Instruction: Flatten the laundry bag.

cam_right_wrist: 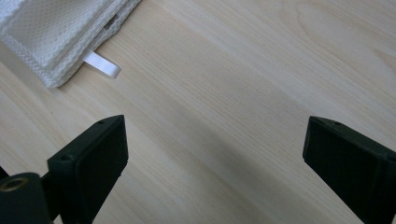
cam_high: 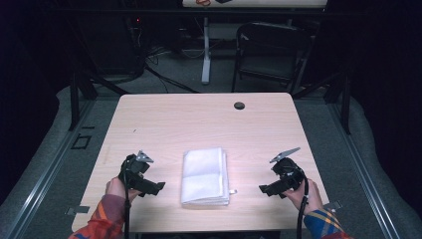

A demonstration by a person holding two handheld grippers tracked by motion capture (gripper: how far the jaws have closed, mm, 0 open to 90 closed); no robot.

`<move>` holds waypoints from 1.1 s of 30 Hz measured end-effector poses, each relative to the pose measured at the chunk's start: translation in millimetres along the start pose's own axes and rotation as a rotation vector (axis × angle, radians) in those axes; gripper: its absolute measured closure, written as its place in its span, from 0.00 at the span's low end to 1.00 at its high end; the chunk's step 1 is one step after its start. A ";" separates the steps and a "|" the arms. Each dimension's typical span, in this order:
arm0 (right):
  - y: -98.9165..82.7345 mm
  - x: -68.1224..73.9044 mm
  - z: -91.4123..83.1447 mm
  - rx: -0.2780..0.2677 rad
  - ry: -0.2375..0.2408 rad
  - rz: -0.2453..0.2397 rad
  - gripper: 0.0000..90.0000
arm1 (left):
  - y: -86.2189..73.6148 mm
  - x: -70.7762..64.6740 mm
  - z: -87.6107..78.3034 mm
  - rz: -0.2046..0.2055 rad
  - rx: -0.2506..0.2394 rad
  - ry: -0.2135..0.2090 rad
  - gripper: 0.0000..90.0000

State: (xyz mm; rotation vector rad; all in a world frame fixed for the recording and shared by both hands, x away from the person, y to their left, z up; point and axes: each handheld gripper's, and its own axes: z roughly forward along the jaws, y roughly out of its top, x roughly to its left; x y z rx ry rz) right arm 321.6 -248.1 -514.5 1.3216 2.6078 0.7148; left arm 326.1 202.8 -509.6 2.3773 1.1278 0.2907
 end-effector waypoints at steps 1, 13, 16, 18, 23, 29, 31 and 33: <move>-0.3 0.0 -0.3 0.000 -0.004 0.004 0.07 | 0.4 -1.6 0.4 0.003 0.000 0.001 0.00; 2.4 4.1 1.1 0.011 -0.008 -0.012 0.09 | 3.6 -10.6 -2.4 0.035 -0.027 -0.004 0.00; 2.5 5.4 1.5 0.011 -0.005 -0.018 0.10 | 4.8 -14.4 -2.5 0.041 -0.041 -0.017 0.00; 2.4 6.0 1.0 0.013 -0.007 -0.021 0.11 | 5.4 -16.9 -2.5 0.040 -0.044 -0.023 0.00; 3.0 7.9 1.0 0.007 0.003 -0.029 0.13 | 7.7 -21.3 1.3 0.043 -0.044 -0.043 0.00; 4.4 11.4 2.0 0.000 0.019 -0.033 0.14 | 12.2 -32.0 5.2 0.072 -0.060 -0.059 0.01; 4.9 13.2 3.2 -0.002 0.013 -0.031 0.14 | 14.3 -37.8 6.7 0.094 -0.061 -0.068 0.02; 5.8 13.4 3.7 0.012 0.014 -0.039 0.14 | 17.1 -46.1 10.6 0.115 -0.060 -0.078 0.03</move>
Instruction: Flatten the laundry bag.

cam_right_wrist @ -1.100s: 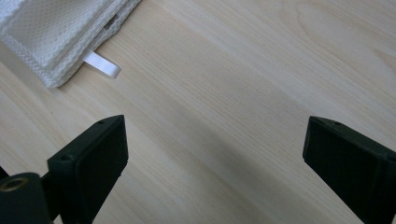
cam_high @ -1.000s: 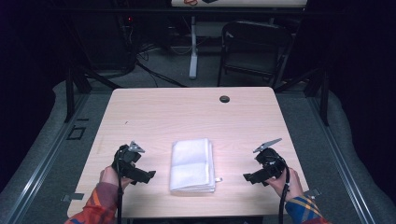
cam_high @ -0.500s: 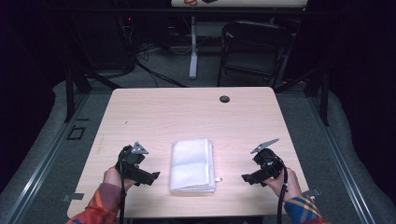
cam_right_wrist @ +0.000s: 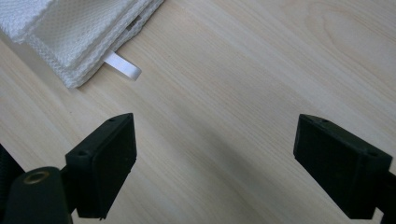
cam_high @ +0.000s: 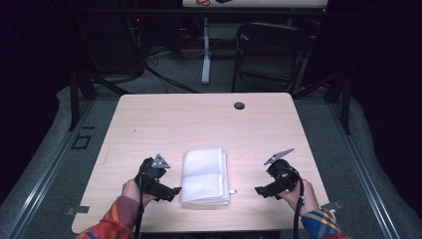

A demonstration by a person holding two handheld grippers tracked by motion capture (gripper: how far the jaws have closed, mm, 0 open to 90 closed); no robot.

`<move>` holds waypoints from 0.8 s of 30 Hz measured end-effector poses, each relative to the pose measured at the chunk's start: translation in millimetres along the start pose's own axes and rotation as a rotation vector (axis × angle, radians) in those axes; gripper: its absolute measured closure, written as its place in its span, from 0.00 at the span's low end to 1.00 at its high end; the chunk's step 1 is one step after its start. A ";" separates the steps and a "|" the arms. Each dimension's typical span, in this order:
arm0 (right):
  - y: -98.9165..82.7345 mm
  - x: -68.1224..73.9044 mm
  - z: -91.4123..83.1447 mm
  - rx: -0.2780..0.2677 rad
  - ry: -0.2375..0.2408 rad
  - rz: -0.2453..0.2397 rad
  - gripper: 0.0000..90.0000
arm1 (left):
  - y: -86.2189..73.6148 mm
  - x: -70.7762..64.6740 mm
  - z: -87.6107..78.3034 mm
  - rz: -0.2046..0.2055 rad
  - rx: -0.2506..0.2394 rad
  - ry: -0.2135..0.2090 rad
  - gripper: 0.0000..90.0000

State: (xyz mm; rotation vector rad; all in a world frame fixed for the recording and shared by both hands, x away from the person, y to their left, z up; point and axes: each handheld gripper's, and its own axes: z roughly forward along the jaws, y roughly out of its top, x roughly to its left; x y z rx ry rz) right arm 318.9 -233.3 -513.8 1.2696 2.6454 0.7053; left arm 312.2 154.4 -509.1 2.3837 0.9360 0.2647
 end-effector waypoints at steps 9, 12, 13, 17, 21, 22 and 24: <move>1.3 2.2 2.8 0.003 0.011 0.003 0.16 | 9.4 -19.8 11.8 0.063 0.006 -0.035 0.08; 1.6 3.0 4.3 0.003 0.022 0.002 0.17 | 13.7 -27.8 18.9 0.100 0.024 -0.040 0.09; 1.6 3.0 4.7 0.007 0.014 -0.003 0.17 | 15.3 -30.5 21.5 0.110 0.026 -0.043 0.09; 1.6 3.5 5.6 0.017 0.017 -0.006 0.17 | 21.3 -40.8 30.8 0.145 0.036 -0.064 0.13; 1.3 3.5 5.4 0.020 0.011 -0.014 0.18 | 26.7 -52.2 41.8 0.196 0.042 -0.113 0.16; 1.0 3.9 5.9 0.017 0.006 -0.011 0.18 | 27.5 -53.9 44.4 0.206 0.048 -0.121 0.17; 1.0 4.1 6.2 0.019 0.007 -0.009 0.18 | 28.2 -56.0 47.0 0.215 0.052 -0.119 0.17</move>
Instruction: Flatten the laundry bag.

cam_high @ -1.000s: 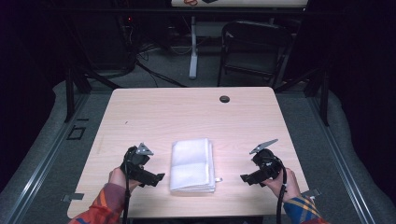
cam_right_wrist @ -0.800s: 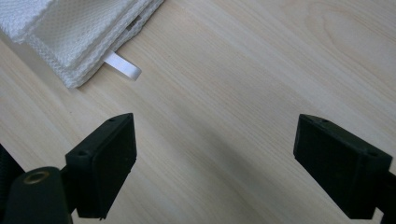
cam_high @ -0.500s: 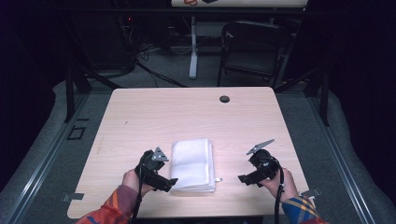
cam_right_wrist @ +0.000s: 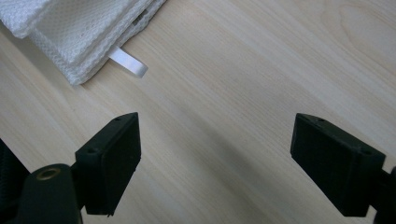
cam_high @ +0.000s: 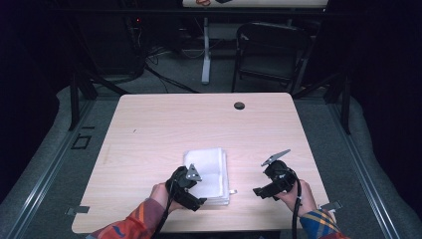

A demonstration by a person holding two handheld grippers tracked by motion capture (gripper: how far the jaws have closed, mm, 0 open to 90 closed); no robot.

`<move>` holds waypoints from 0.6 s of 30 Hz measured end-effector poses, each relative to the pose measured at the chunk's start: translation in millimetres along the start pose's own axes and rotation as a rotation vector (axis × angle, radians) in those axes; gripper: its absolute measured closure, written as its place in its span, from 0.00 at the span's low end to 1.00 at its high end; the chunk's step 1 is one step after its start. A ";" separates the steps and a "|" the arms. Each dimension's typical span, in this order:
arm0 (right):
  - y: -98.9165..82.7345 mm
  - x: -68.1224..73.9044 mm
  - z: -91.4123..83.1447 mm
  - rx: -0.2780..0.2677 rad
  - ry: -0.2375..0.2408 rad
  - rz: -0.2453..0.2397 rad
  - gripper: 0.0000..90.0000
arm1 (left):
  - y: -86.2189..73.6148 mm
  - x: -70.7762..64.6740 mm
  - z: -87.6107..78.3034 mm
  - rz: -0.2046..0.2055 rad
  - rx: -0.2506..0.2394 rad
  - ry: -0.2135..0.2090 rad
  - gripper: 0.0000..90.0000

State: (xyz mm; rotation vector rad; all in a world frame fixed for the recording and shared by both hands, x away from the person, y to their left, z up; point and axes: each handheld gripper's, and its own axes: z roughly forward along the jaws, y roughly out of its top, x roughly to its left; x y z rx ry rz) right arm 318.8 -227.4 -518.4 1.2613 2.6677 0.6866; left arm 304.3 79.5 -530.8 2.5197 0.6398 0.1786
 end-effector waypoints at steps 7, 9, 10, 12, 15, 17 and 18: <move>-0.3 1.4 2.1 0.002 0.016 0.000 0.18 | 6.2 -7.4 17.9 0.051 0.050 0.026 0.25; -0.1 1.7 2.3 0.011 0.017 -0.005 0.18 | 6.7 -8.8 23.1 0.068 0.071 0.035 0.29; -0.2 1.9 2.6 0.010 0.022 -0.007 0.18 | 6.8 -9.6 25.3 0.074 0.075 0.042 0.29; -0.3 2.1 2.9 0.018 0.014 -0.014 0.18 | 7.0 -9.4 27.2 0.080 0.086 0.046 0.31; -0.2 3.9 4.5 0.017 0.031 -0.010 0.18 | 5.6 -8.0 28.2 0.085 0.085 0.045 0.37; 0.2 4.2 4.9 0.029 0.017 -0.023 0.19 | 5.4 -7.0 27.8 0.085 0.082 0.040 0.39; 0.2 5.0 5.8 0.024 0.027 -0.018 0.19 | 5.1 -5.7 27.2 0.085 0.080 0.033 0.40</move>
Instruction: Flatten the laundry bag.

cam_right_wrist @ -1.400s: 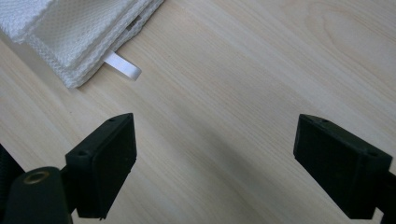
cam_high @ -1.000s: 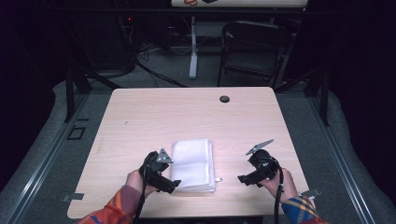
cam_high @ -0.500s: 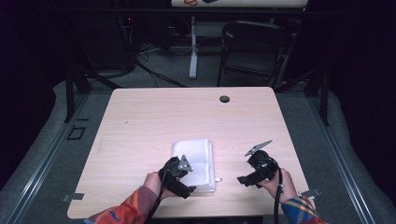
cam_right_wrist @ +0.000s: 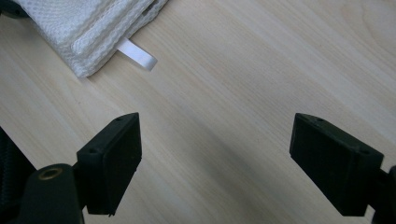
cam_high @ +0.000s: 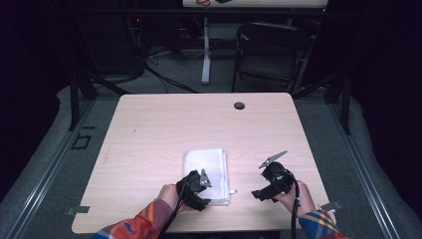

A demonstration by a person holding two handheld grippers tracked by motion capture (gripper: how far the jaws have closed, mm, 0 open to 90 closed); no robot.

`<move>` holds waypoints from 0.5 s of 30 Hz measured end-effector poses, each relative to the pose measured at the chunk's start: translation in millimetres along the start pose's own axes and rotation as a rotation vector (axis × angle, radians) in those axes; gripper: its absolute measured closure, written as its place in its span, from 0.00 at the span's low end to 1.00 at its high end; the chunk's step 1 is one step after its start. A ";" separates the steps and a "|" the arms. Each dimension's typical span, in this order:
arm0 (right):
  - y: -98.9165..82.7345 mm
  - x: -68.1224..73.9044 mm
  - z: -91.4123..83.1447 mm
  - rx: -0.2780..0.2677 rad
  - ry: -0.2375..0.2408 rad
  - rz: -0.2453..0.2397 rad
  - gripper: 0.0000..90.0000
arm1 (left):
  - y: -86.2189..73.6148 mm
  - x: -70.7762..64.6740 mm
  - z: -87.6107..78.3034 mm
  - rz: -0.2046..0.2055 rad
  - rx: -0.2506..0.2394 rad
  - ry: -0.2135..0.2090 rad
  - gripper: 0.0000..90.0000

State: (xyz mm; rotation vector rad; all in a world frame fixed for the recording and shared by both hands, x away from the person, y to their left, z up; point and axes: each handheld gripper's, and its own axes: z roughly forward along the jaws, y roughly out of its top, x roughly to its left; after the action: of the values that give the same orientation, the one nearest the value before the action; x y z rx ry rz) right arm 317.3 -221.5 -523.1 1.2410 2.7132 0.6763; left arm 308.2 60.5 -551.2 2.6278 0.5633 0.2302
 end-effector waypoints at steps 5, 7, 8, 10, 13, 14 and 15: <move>-0.1 2.3 2.6 -0.012 0.005 0.004 0.19 | -2.3 5.1 -2.0 -0.008 -0.020 -0.037 0.49; 0.7 2.3 2.1 0.007 0.005 -0.014 0.19 | -2.7 6.4 -2.7 -0.009 -0.022 -0.042 0.52; 0.9 2.8 2.4 0.011 0.005 -0.014 0.19 | -2.9 7.4 -3.1 -0.006 -0.022 -0.045 0.52; 1.1 2.6 2.7 0.022 -0.001 -0.028 0.19 | -3.5 9.0 -3.5 -0.011 -0.029 -0.064 0.58; 1.2 3.4 3.2 0.023 0.001 -0.028 0.19 | -3.2 8.4 -3.6 -0.004 -0.029 -0.066 0.62; 1.2 3.9 4.0 0.016 0.008 -0.025 0.19 | -3.0 8.2 -3.6 -0.001 -0.026 -0.064 0.63; 1.3 4.3 4.5 0.010 0.015 -0.022 0.19 | -3.2 8.4 -3.4 -0.001 -0.026 -0.074 0.65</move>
State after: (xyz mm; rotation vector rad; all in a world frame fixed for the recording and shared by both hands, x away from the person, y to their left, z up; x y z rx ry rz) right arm 316.4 -216.0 -526.2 1.2112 2.7416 0.6736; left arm 313.8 68.0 -549.1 2.5987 0.5325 0.1391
